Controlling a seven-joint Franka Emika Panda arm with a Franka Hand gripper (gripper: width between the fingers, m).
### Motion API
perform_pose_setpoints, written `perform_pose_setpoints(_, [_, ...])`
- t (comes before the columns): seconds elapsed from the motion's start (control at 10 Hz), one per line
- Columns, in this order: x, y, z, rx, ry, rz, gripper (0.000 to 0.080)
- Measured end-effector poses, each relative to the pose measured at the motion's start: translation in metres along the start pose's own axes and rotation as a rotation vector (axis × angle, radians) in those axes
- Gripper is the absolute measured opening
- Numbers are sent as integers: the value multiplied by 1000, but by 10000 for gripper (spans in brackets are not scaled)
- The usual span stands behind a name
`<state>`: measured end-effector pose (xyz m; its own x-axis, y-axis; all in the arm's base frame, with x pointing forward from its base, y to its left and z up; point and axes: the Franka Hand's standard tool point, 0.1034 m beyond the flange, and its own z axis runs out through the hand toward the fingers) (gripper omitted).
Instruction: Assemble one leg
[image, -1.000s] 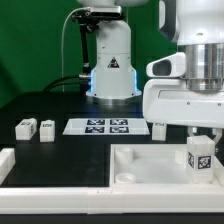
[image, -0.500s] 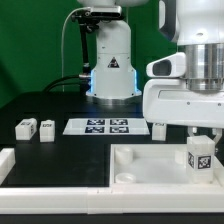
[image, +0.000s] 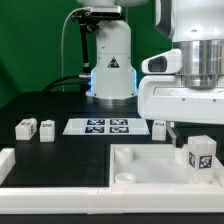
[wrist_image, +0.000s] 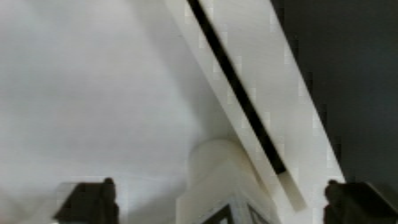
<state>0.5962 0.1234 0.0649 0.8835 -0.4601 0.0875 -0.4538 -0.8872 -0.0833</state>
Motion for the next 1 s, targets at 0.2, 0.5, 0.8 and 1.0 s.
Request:
perform_pose_setpoints(0.2, [2, -2, -3, 4, 4, -61, 642])
perform_pose_setpoints(0.5, [20, -17, -6, 3, -3, -279, 649])
perform_pose_setpoints(0.8, [32, -19, -10, 0, -10, -355, 649])
perform_pose_setpoints(1.0, [41, -12, -8, 1, 6, -342, 649])
